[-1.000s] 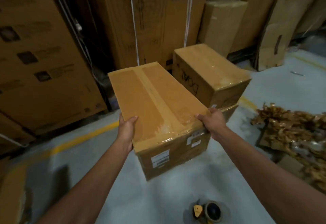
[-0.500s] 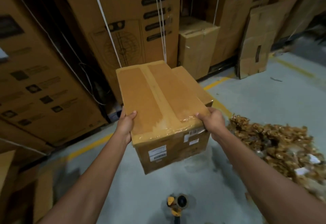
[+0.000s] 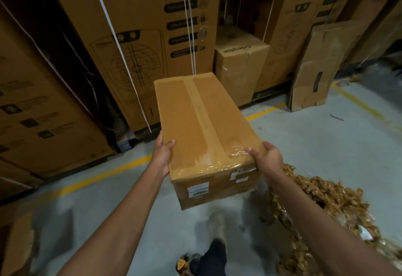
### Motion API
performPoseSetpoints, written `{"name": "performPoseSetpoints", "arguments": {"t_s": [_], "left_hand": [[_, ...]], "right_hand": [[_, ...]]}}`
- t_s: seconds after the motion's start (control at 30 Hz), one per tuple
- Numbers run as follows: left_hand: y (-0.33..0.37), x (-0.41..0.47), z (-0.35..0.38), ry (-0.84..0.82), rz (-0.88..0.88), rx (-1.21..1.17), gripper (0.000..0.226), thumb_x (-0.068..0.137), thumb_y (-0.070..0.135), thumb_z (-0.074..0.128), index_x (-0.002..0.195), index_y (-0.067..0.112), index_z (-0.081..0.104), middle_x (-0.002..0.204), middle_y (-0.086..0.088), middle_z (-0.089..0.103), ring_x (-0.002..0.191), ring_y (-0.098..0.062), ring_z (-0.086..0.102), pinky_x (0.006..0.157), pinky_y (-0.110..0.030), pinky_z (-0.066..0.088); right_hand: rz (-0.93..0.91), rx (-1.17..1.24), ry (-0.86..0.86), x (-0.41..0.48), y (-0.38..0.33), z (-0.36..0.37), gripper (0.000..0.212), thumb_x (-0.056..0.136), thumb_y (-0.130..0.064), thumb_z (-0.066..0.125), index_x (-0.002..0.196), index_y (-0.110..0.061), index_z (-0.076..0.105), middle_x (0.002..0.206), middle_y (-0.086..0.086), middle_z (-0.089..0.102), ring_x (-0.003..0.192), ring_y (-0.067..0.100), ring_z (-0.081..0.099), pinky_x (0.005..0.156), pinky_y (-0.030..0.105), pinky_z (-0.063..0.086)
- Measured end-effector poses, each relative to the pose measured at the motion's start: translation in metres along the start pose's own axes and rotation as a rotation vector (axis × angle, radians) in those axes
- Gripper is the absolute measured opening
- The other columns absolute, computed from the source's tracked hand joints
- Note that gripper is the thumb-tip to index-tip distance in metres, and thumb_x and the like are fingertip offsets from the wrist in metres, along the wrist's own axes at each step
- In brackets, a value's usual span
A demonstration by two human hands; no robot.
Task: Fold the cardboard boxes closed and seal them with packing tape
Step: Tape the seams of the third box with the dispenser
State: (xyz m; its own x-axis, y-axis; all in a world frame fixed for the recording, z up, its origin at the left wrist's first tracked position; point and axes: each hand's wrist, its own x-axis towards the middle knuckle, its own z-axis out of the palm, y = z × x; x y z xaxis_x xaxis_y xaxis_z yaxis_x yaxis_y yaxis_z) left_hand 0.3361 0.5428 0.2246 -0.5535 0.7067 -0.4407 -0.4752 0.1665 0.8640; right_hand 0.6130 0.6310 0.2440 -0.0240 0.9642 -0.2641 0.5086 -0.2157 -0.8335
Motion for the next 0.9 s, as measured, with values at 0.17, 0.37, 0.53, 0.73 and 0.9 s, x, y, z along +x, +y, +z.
{"name": "performPoseSetpoints", "arguments": {"t_s": [0.17, 0.37, 0.53, 0.73, 0.9], "left_hand": [[-0.008, 0.083, 0.04, 0.006, -0.013, 0.007, 0.05, 0.104, 0.007, 0.046, 0.148, 0.028, 0.039, 0.128, -0.001, 0.062, 0.107, -0.025, 0.065, 0.094, -0.053, 0.054], [-0.005, 0.196, 0.074, 0.115, -0.064, -0.029, 0.069, 0.098, 0.0, 0.055, 0.156, 0.026, 0.028, 0.138, -0.01, 0.056, 0.109, -0.03, 0.063, 0.095, -0.055, 0.052], [-0.007, 0.26, 0.1, 0.149, -0.115, -0.033, 0.073, 0.095, -0.005, 0.056, 0.155, 0.025, 0.028, 0.14, -0.012, 0.054, 0.116, -0.033, 0.06, 0.099, -0.058, 0.048], [-0.025, 0.309, 0.12, 0.177, -0.129, -0.03, 0.072, 0.095, -0.005, 0.055, 0.155, 0.023, 0.029, 0.135, -0.011, 0.059, 0.115, -0.032, 0.062, 0.098, -0.055, 0.049], [-0.058, 0.336, 0.134, 0.21, -0.074, 0.106, 0.056, 0.099, 0.002, 0.051, 0.148, 0.028, 0.041, 0.136, -0.004, 0.061, 0.121, -0.028, 0.06, 0.104, -0.057, 0.046]], "right_hand": [[-0.008, 0.03, -0.026, 0.084, -0.002, 0.01, 0.054, 0.083, -0.042, 0.073, 0.124, -0.01, 0.059, 0.114, 0.004, 0.066, 0.098, 0.024, 0.064, 0.075, 0.032, 0.057], [-0.005, -0.033, -0.09, 0.218, 0.017, 0.042, 0.054, 0.065, -0.07, 0.073, 0.089, -0.022, 0.062, 0.094, 0.002, 0.072, 0.089, 0.029, 0.07, 0.078, 0.056, 0.057], [0.042, -0.004, -0.113, 0.272, -0.005, 0.06, 0.042, 0.07, -0.056, 0.073, 0.103, -0.033, 0.062, 0.107, -0.002, 0.07, 0.096, 0.025, 0.069, 0.082, 0.054, 0.058], [0.061, 0.016, -0.163, 0.338, -0.003, 0.076, 0.065, 0.082, -0.041, 0.074, 0.135, -0.013, 0.05, 0.124, 0.003, 0.062, 0.109, 0.024, 0.062, 0.091, 0.048, 0.056], [0.107, 0.08, -0.229, 0.389, -0.001, 0.082, 0.055, 0.088, -0.014, 0.07, 0.136, -0.006, 0.045, 0.12, 0.004, 0.058, 0.1, 0.021, 0.063, 0.081, 0.034, 0.056]]}}
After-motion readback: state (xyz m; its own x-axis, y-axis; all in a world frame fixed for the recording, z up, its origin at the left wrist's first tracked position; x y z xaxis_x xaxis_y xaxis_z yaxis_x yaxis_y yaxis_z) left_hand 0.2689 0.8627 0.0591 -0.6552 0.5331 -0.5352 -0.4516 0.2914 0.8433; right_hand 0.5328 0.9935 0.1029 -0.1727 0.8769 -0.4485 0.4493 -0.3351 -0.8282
